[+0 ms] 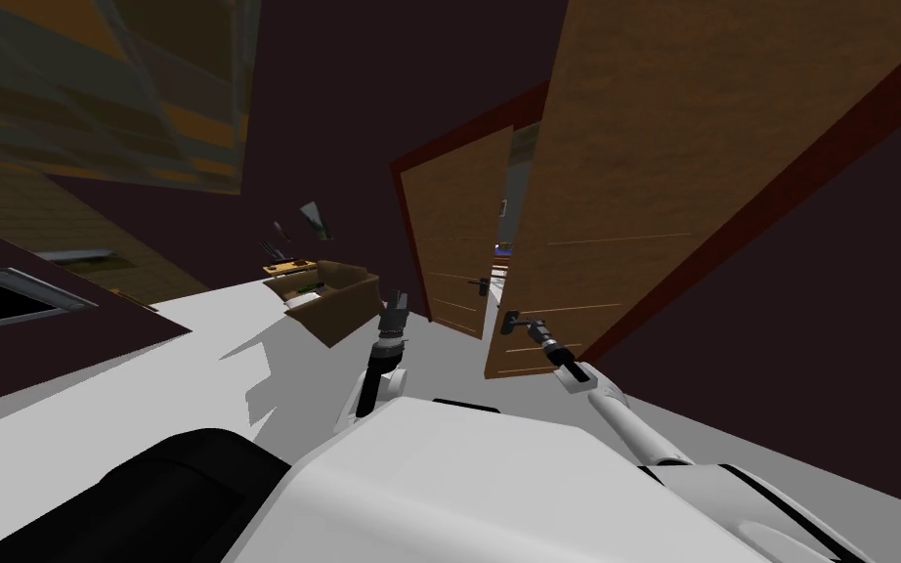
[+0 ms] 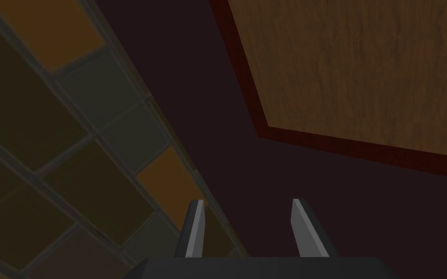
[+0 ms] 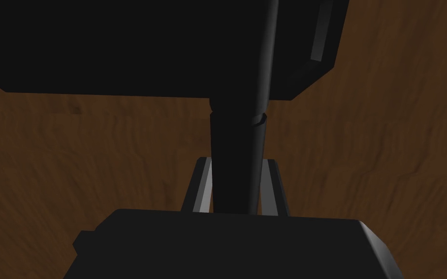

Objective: Pull the door open

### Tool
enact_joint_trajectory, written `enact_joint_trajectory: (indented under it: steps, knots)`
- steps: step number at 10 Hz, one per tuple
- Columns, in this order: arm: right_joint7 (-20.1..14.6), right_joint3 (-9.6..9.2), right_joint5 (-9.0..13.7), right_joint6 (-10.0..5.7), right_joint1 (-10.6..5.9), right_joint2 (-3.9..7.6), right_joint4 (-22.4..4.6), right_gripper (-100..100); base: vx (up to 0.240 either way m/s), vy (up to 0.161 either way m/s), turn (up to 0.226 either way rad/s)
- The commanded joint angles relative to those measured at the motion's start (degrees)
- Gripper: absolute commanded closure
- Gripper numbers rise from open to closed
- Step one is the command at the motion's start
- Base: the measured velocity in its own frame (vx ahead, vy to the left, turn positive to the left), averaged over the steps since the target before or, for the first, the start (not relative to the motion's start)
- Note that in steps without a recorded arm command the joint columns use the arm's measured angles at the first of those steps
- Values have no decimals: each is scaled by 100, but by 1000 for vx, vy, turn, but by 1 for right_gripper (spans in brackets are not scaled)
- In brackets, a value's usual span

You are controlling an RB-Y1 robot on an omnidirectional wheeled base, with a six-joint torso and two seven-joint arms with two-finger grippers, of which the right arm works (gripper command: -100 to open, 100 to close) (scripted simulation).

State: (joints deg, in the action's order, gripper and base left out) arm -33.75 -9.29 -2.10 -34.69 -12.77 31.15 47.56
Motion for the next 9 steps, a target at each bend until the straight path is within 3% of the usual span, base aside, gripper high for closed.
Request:
enact_joint_trajectory:
  steps: [1,4,6,8,9]
  knots:
    - [-145,-126,-39,-221,104,98,31,100,-173,-64,103]
    - [-312,-242,-73,-453,209,249,56,100,-119,-89,67]
    - [-514,-381,-115,-731,335,430,87,100,-165,-90,113]
    - [-630,-461,-138,-892,408,535,105,100,-149,-96,70]
    - [-581,-390,-115,-810,342,534,48,100,-63,-51,1]
